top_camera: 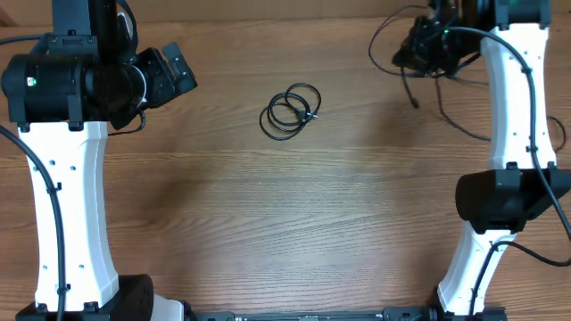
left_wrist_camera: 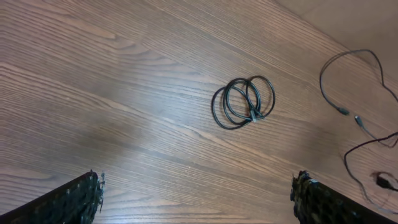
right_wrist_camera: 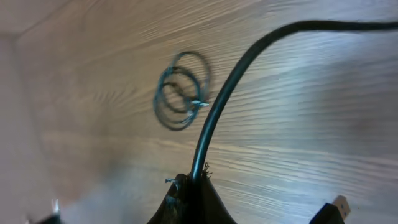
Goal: Untangle cables
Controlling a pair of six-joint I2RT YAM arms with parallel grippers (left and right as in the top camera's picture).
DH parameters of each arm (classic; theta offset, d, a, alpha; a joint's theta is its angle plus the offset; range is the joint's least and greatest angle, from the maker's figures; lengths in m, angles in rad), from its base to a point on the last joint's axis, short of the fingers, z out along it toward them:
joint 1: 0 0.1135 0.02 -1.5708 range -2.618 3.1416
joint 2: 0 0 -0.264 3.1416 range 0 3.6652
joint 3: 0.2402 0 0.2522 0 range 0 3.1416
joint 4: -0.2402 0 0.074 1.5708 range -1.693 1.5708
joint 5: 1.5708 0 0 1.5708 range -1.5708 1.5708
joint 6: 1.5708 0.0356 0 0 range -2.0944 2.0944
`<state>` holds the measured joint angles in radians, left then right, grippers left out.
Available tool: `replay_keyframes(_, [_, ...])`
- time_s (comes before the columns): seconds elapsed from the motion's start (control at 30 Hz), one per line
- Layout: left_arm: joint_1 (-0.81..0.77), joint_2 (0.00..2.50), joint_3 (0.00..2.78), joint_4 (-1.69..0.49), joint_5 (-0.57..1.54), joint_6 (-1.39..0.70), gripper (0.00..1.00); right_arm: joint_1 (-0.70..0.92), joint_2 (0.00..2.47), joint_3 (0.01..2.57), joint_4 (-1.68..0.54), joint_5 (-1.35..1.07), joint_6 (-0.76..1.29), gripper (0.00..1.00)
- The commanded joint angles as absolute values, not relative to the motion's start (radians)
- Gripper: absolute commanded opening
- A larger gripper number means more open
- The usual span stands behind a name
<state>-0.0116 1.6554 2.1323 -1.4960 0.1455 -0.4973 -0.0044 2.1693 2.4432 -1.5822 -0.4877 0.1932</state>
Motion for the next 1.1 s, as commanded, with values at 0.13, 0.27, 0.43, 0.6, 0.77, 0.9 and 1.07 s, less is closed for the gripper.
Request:
replay_keyframes(0.13, [-0.014,1.662,2.128,-1.484,0.123,-0.486,0.99,0.011,2.162,2.441,-1.558,-0.619,0.077,0.04])
replay_keyframes(0.27, [-0.014,1.663,2.128,-1.477,0.123,-0.486,1.0,0.011,2.162,2.441,-1.549,-0.562,0.078,0.04])
replay_keyframes(0.43, [-0.014,1.663,2.128,-1.492,0.123,-0.486,1.0,0.011,2.162,2.441,-1.54,-0.487,0.081,0.04])
replay_keyframes(0.6, [-0.014,1.662,2.128,-1.495,0.123,-0.486,1.0,0.011,2.162,2.44,-1.523,-0.433,0.081,0.06])
replay_keyframes(0.77, [-0.014,1.662,2.128,-1.494,0.122,-0.486,1.0,0.011,2.162,2.44,-1.524,-0.365,0.085,0.06])
replay_keyframes(0.9, [-0.014,1.662,2.128,-1.494,0.12,-0.486,0.99,0.011,2.162,2.44,-1.524,-0.229,0.163,0.06])
replay_keyframes(1.07, [-0.014,1.662,2.128,-1.487,0.098,-0.486,0.99,0.011,2.164,2.44,-1.539,-0.206,0.175,0.11])
